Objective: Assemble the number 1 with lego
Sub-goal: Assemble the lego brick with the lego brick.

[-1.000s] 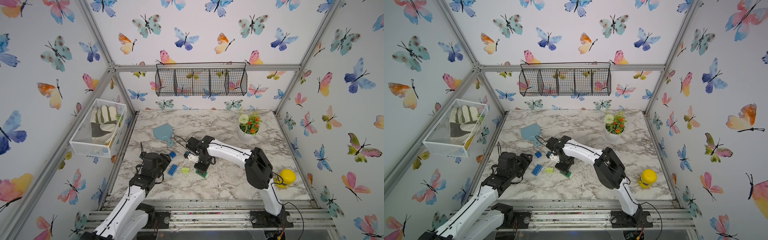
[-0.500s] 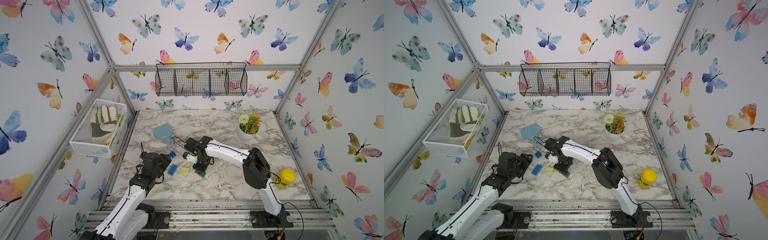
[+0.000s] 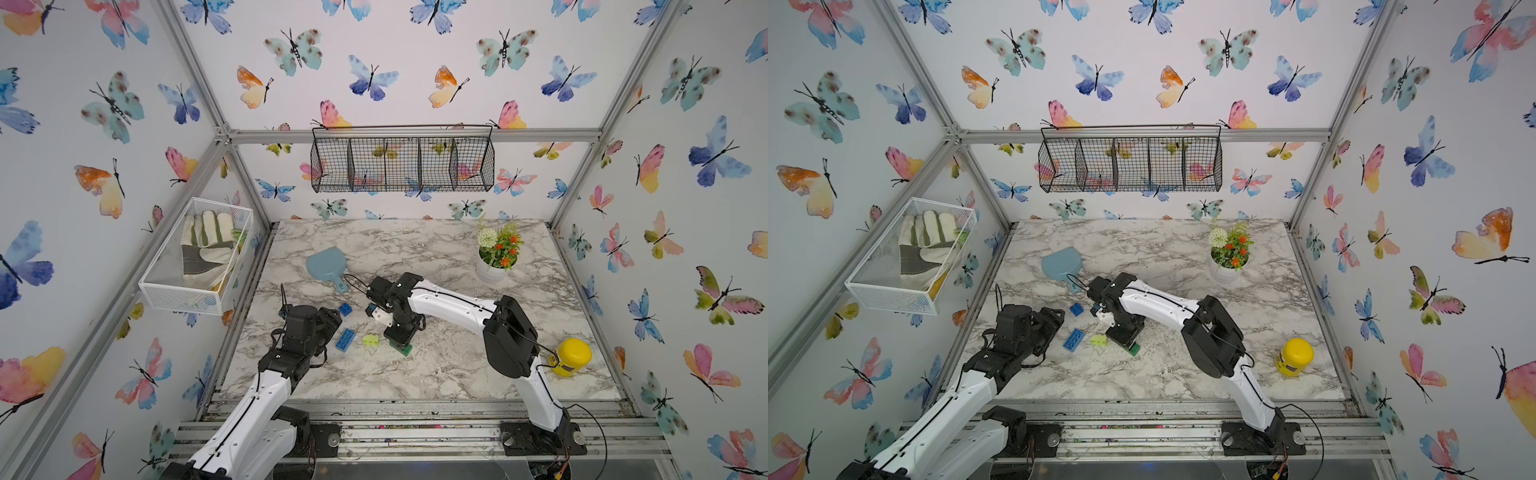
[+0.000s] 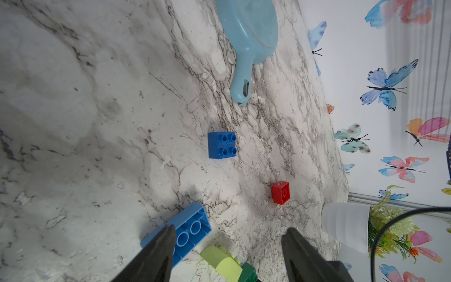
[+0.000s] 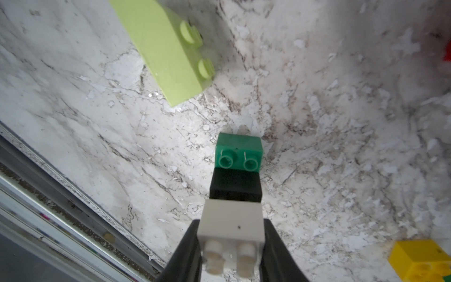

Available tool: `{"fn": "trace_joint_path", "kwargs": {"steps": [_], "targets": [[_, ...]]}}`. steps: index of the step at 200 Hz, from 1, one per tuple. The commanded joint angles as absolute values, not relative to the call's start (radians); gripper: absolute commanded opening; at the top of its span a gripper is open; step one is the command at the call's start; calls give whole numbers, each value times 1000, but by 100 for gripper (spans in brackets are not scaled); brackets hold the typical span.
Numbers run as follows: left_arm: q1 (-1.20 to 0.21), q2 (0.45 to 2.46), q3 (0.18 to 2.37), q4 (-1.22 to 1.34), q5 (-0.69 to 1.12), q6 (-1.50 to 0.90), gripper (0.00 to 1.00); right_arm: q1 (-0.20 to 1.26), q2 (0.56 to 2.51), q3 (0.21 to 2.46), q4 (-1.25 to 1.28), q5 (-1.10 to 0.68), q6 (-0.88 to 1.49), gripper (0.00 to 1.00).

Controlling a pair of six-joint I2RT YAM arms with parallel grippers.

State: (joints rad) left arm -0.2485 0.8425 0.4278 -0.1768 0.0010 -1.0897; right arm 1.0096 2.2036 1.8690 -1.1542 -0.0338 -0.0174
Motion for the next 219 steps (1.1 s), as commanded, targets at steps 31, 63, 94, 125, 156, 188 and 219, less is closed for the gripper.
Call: {"fn": "trace_joint_path", "kwargs": {"steps": [31,63,94,125,156,188,219], "targets": [[-239,839,447,-188,11,-1068,74,1017,2286,1873,-1148,9,96,25],[-240,847,451,-187,12,-1068,74,1017,2285,1896,-1150,-19,118,43],[-240,848,457,-195,13,-1067,74,1017,2269,1926,-1140,-29,118,57],[-239,839,459,-202,6,-1061,73,1017,2261,1940,-1140,-38,127,67],[-238,833,466,-211,11,-1043,75,1017,2205,1923,-1096,-26,140,89],[-232,840,483,-208,53,-958,77,1017,2074,1847,-985,14,170,95],[-232,902,532,-141,253,-772,75,1008,1833,1616,-768,92,312,93]]}}
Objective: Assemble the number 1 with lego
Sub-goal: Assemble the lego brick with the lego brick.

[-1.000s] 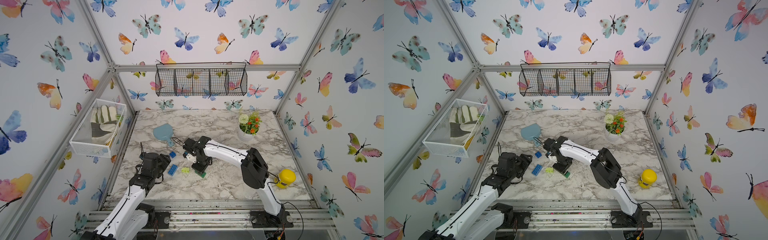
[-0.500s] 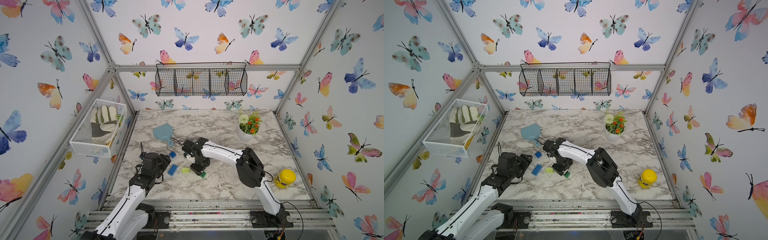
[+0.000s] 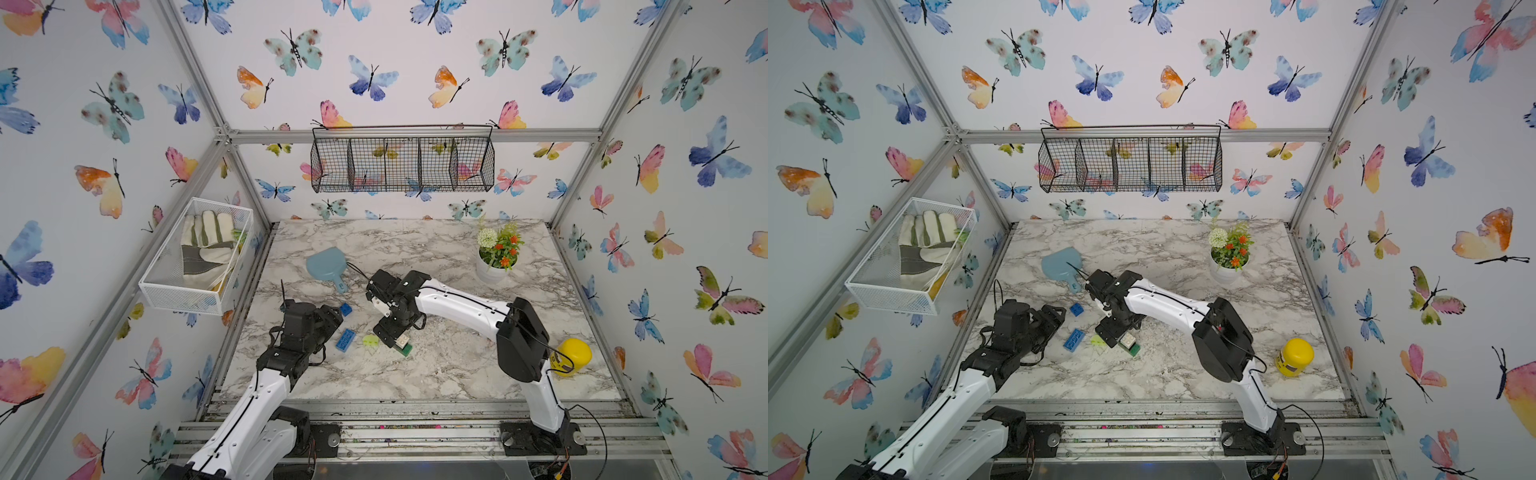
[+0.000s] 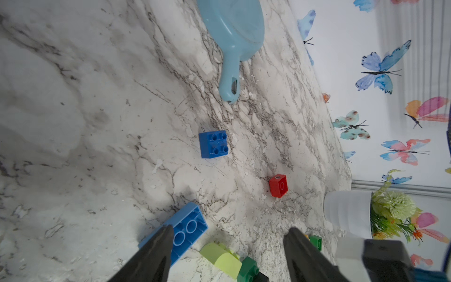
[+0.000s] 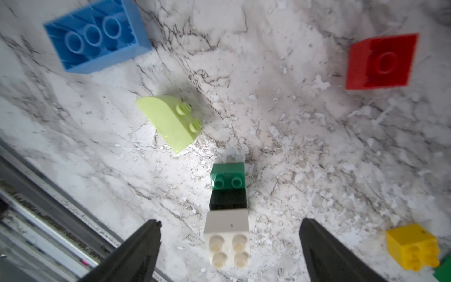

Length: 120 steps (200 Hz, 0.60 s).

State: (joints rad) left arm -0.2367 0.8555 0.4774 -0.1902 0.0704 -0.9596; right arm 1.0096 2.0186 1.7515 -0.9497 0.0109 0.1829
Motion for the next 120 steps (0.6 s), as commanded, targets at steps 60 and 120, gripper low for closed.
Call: {"fn": "trace_joint_path", "kwargs": {"steps": [60,120], "targets": [[-479,1178,720,-191,433,-545,71,932,1467,1127,-412,-118,710,63],[-588,1398,830,-259,450,-478,54,868,1497,1008,-340,-313,762,49]]}}
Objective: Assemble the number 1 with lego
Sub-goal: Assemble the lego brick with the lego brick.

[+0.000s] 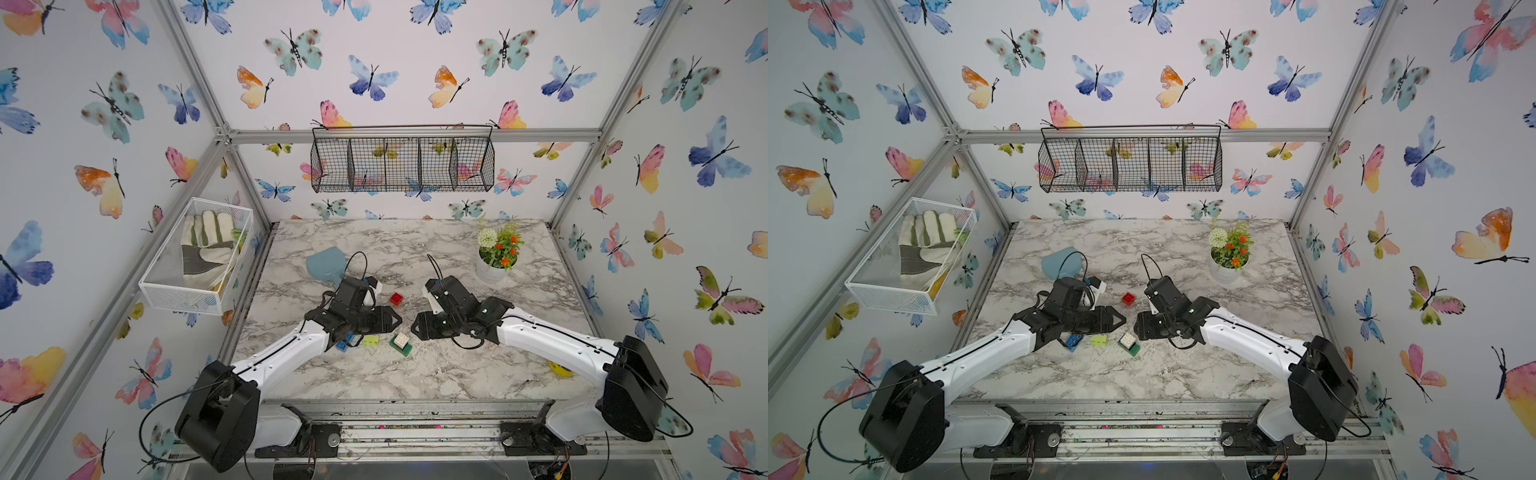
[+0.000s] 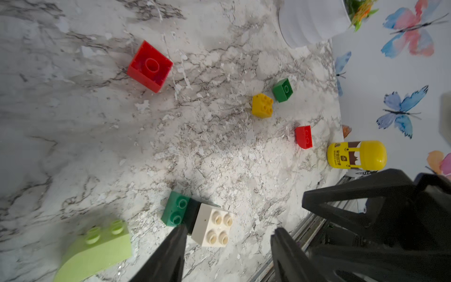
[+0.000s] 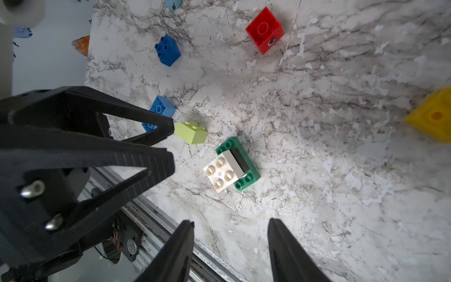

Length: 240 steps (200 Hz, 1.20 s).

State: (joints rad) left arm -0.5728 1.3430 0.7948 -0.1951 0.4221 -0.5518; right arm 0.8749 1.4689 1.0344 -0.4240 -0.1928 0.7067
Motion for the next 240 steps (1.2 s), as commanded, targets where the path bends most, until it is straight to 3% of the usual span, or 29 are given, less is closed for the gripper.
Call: {"fn": "trace_joint_path", "kwargs": {"steps": [1,36,101,240], "targets": [[-588,1399,830,-261,451,-477,54,868,1500,1008,-339,-316,762,48],[-588,1443,828,-286,474,-434,45,865,1577,1013,-310,-394,763,46],[-581,1477,821,-275,528,-419,39,866,1638,1008,-285,-343,783,37],[-559,1532,815,-259,541,-418,26,866,1729,1067,-250,-335,786,33]]}}
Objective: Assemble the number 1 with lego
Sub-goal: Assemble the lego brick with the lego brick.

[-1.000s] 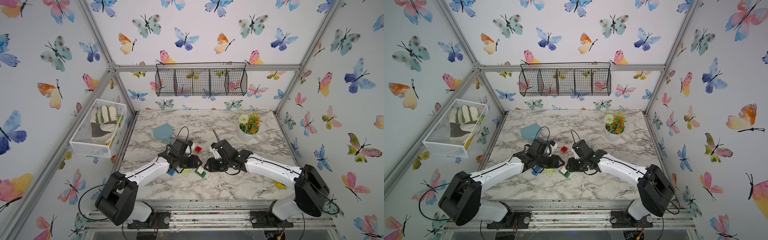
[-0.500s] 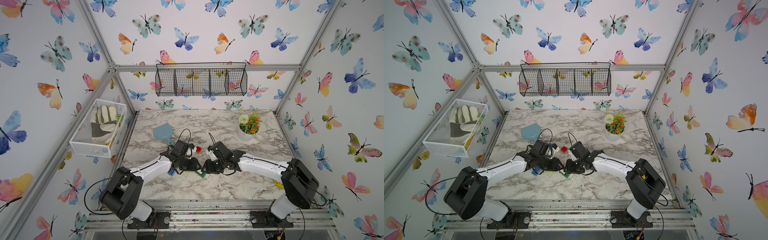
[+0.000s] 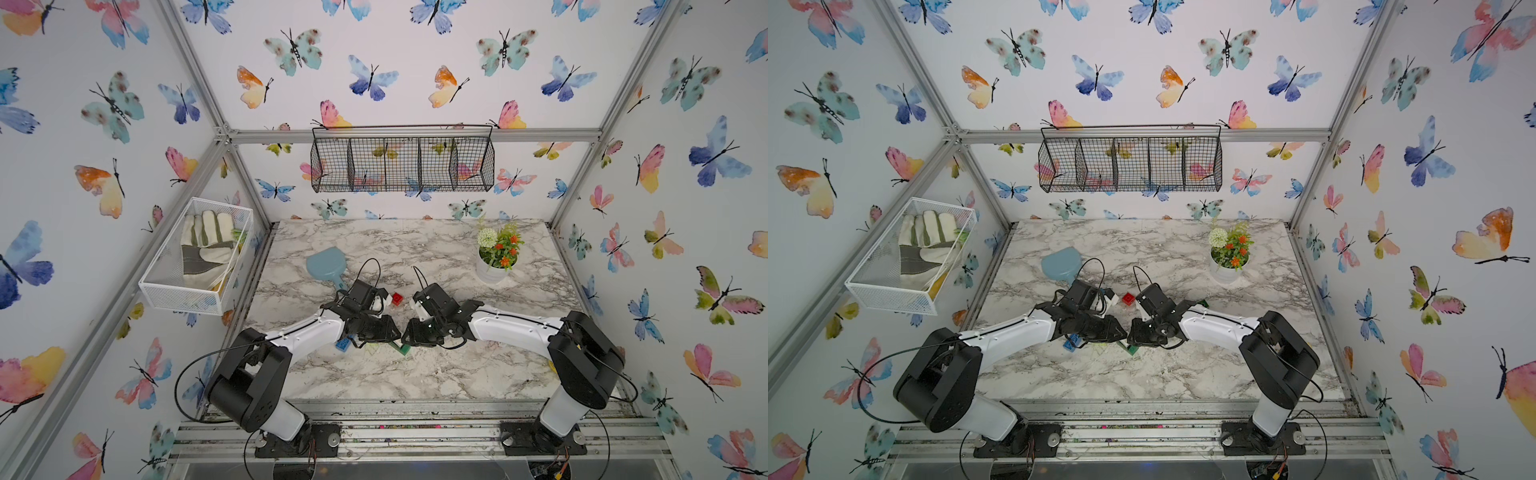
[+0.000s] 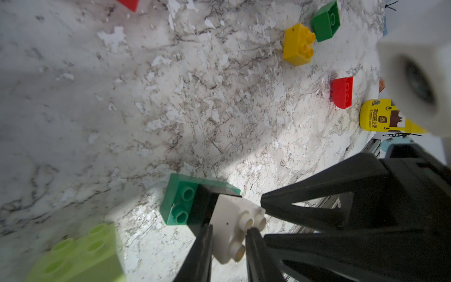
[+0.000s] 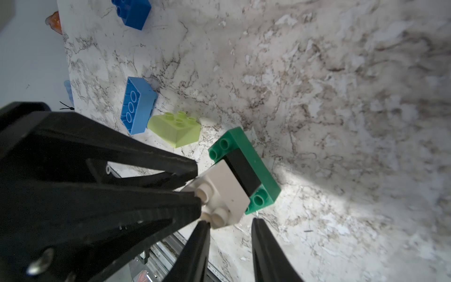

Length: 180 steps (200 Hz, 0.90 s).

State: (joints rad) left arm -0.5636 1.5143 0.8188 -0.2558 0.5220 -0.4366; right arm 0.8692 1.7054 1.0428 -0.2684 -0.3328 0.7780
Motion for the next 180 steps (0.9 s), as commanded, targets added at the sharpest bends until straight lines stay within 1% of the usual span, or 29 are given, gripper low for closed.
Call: {"fn": "trace_joint_path", "kwargs": {"steps": [1,31,96,122,149,180], "targets": [[-559,1532,815,-259,541,-418,26,866,1729,1068,-250,-334,786,33],[-557,1540,798,-262,537,-414,23,865,1715,1069,-242,-328,796,33],[-556,1551,760,-264,534,-408,19,865,1741,1069,-274,-314,798,28],[-555,1546,744,-247,535,-413,20,866,1740,1057,-287,-316,798,27],[-555,1554,755,-238,533,-413,24,865,1741,1060,-318,-310,790,25],[-555,1572,767,-245,529,-411,23,865,1770,1069,-360,-290,769,24]]}}
